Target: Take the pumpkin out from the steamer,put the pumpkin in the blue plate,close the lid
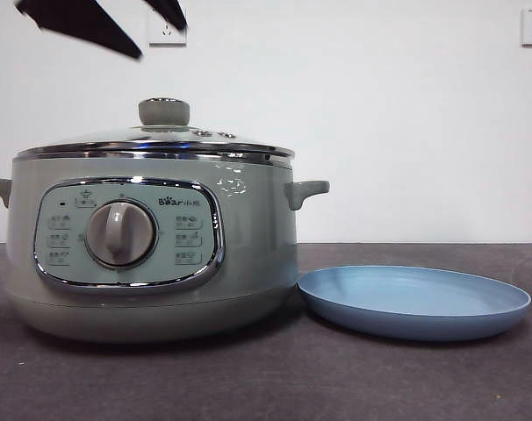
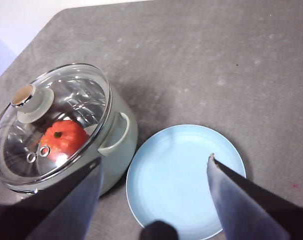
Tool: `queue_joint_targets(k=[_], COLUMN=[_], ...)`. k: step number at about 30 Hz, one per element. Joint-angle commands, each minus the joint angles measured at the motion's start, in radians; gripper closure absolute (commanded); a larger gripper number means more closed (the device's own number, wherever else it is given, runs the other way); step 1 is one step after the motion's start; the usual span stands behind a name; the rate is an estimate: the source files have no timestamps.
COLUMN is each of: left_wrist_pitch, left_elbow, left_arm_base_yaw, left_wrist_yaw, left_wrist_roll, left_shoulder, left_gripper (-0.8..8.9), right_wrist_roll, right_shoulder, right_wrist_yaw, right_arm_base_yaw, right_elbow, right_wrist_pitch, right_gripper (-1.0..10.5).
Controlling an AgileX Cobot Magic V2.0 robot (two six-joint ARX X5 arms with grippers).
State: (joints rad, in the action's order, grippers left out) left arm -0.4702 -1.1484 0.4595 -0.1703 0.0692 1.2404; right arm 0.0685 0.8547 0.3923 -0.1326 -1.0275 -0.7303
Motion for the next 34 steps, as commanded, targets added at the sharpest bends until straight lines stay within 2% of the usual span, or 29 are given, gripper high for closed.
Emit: queue_joint_targets(k=[1, 6, 17, 19, 22, 34], left_wrist_pitch=[-0.002, -0.009, -0.026, -0.031, -0.033, 0.013], left_elbow=[-0.004, -0.004, -0.004, -0.004, -0.004, -0.005], left_arm_base_yaw=[0.021, 0.047, 0.051, 0.051, 0.051, 0.050], left_wrist_yaw=[0.049, 0.095, 0.100, 0.100, 0.100, 0.120], left_wrist_roll=[-0.051, -0.072, -0.074, -0.080, -0.117, -0.122], left_shoulder=[0.048, 0.114, 0.138, 0.138, 0.138, 0.124], left_gripper=[4.67, 4.67, 4.75, 5.67, 8.28, 8.22], right_wrist_roll=[0.008, 0.008, 0.008, 0.008, 0.009, 0.013], right_shoulder=[0.001, 0.001, 0.003, 0.003, 0.003, 0.003], right_wrist_yaw=[0.000, -0.001, -0.001, -0.001, -0.001, 0.002], right_arm_base_yaw=[-0.002, -0.002, -0.002, -0.002, -0.002, -0.002], right_elbow=[-0.002, -0.003, -0.003, -0.002, -0.003, -0.003], right_wrist_pitch=[0.002, -0.001, -0.005, -0.005, -0.005, -0.004], right_gripper=[6.0, 6.0, 6.0, 6.0, 6.0, 6.0])
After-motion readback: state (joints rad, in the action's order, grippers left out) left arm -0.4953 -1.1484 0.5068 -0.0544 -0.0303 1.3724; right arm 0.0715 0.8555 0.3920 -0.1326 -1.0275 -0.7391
